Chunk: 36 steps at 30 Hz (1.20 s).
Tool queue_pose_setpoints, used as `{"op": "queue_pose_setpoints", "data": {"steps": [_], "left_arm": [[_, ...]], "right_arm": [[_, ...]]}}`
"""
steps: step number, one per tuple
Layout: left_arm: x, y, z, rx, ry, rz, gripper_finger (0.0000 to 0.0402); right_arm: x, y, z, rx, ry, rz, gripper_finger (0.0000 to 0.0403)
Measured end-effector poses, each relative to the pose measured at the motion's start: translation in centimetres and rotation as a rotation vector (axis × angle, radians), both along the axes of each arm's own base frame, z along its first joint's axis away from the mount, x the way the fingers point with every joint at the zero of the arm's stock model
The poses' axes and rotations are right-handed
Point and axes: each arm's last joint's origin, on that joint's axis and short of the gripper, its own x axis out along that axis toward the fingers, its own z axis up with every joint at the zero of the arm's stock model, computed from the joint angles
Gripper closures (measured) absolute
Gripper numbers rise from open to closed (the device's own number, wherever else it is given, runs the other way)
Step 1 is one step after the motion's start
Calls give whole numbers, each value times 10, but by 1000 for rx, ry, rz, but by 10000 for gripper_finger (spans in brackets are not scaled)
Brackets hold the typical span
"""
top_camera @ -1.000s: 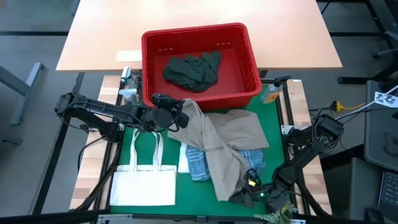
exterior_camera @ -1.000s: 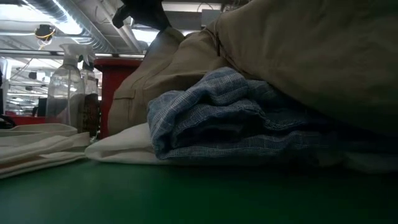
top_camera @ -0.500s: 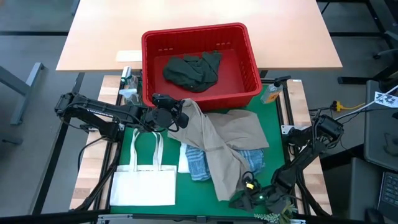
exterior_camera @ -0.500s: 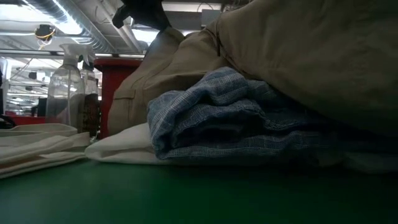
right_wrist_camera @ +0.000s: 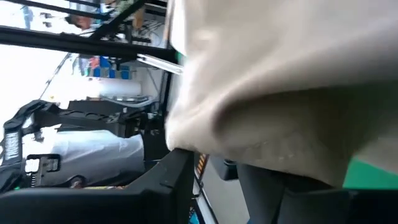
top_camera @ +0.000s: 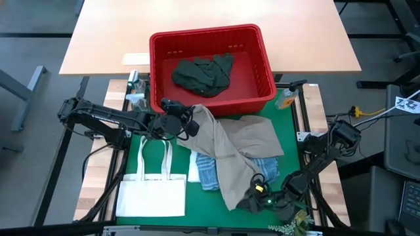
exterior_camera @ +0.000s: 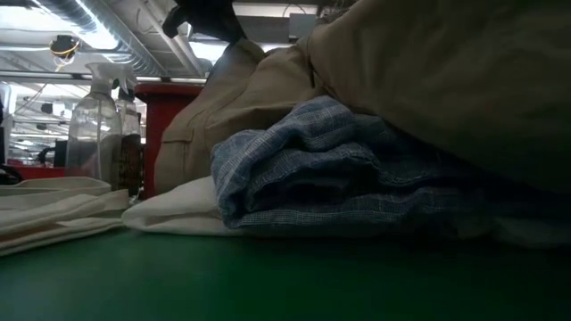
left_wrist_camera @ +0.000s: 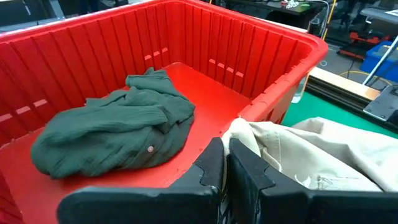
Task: Fold Laundry from Bin
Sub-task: Fold the light brown shorts
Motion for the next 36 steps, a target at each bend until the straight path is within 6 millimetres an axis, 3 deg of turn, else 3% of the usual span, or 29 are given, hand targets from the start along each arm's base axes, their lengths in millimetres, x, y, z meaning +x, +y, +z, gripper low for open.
{"op": "queue_pose_setpoints", "data": {"steps": [10,32,36], "left_arm": [[0,0,0,-3,2,-8,391],[0,0,0,-4,2,-9,391],[0,0,0,-4,3,-10,391]], "right_arm": [[2,3,12,-123,-139,42,285],[7,-3,12,-160,-151,-50,286],[13,-9,10,-173,-131,-32,322]]}}
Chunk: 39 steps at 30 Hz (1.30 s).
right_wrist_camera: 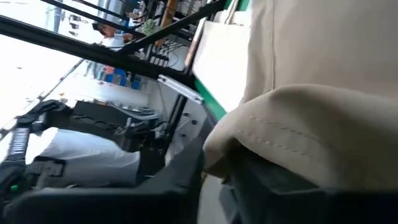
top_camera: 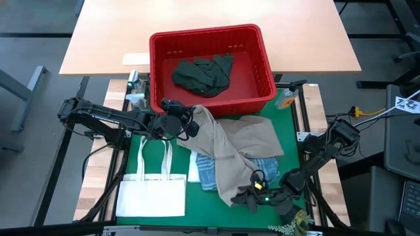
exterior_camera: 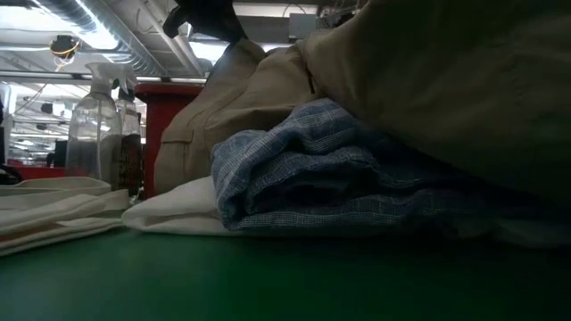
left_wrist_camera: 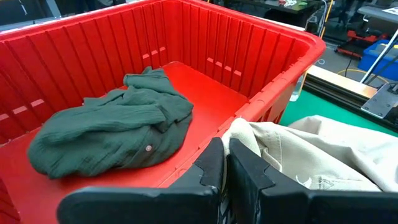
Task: Fold Laundry from Bin
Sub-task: Fold the light brown shorts
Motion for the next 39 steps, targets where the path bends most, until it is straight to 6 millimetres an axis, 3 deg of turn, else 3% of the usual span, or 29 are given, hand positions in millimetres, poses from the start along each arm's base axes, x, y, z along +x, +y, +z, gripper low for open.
{"op": "queue_pose_setpoints", "data": {"steps": [4,10,18,24,32,39], "left_arm": [[0,0,0,0,0,-1,391],[-3,-16,3,17,5,-68,397],[-26,-64,20,38,-71,-229,399],[-41,-102,27,14,-148,-367,400],[-67,-141,30,55,-193,-417,401],[-91,-163,32,105,-231,-399,401]], "right_arm": [[1,-1,0,-24,-9,-7,392],[-9,6,18,-62,-97,31,395],[-63,17,70,-190,-249,-40,400],[-103,17,96,-275,-277,-164,400],[-140,-3,138,-480,-238,-280,401],[-152,-27,163,-614,-219,-264,401]]}}
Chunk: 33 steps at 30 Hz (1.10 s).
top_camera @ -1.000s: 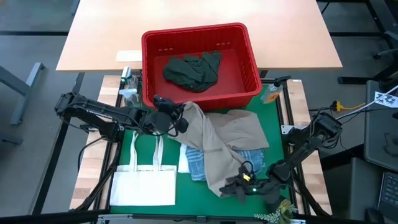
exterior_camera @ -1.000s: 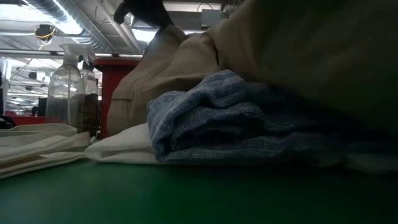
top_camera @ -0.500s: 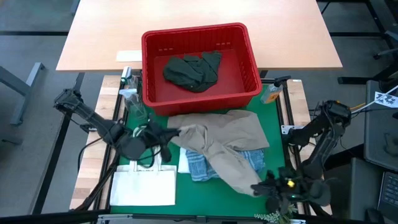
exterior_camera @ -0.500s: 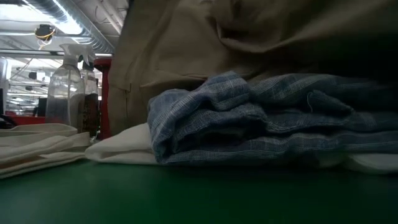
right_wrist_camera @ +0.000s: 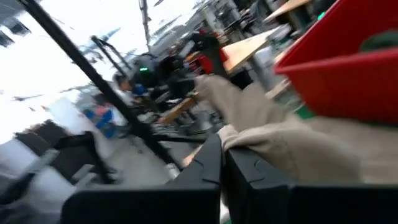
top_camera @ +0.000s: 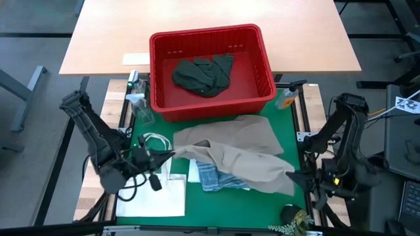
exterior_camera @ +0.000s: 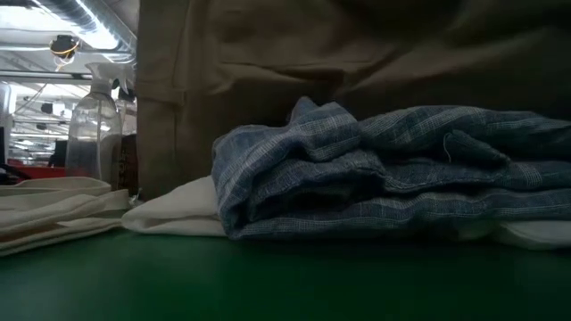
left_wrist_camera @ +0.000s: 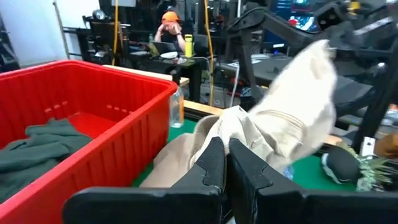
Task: Fold Laundry from Bin
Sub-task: Fold the light brown shorts
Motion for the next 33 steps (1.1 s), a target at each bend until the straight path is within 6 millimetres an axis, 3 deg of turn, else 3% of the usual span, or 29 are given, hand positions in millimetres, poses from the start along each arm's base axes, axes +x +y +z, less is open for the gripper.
{"op": "queue_pose_setpoints", "data": {"steps": [5,9,21,29,33], "left_arm": [[-13,-14,-1,-30,-15,-64,401],[-27,-25,-1,-72,-32,-129,401],[-66,-60,-9,-201,-52,-317,401],[-81,-84,-26,-267,-32,-404,401],[-83,-87,-29,-280,-39,-398,401]], "right_arm": [[-4,-15,11,-48,43,-50,402],[-19,-21,19,-17,34,13,402],[-51,-13,20,-21,23,188,402],[-58,-12,20,-25,19,227,402],[-58,-12,20,-30,19,226,402]]}}
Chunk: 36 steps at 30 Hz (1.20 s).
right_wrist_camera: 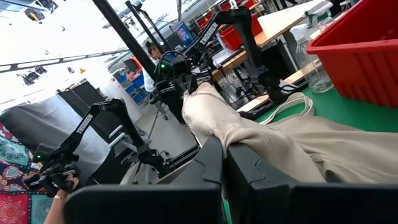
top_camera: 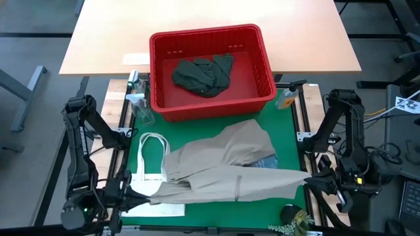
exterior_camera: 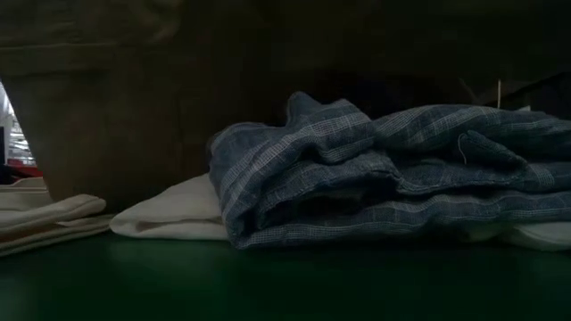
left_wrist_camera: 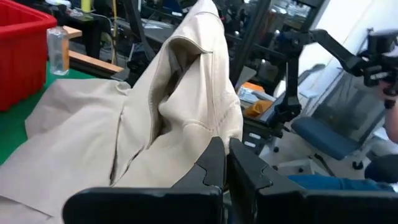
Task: Fold Laundry from Bin
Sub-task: Fold the light brown shorts
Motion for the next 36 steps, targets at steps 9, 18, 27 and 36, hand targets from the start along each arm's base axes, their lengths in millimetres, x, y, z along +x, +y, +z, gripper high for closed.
{"op": "queue_pose_setpoints", "data": {"steps": [9,18,27,36], "left_arm": [[22,11,0,5,-21,126,396],[33,19,-2,57,-18,195,393],[54,42,-10,124,-21,365,398],[65,66,-22,91,9,463,398]], "right_arm": [[18,-21,11,-40,3,-99,402],[20,-86,40,-83,8,-169,402],[23,-134,44,-183,30,-303,402],[16,-177,32,-160,30,-448,402]]}}
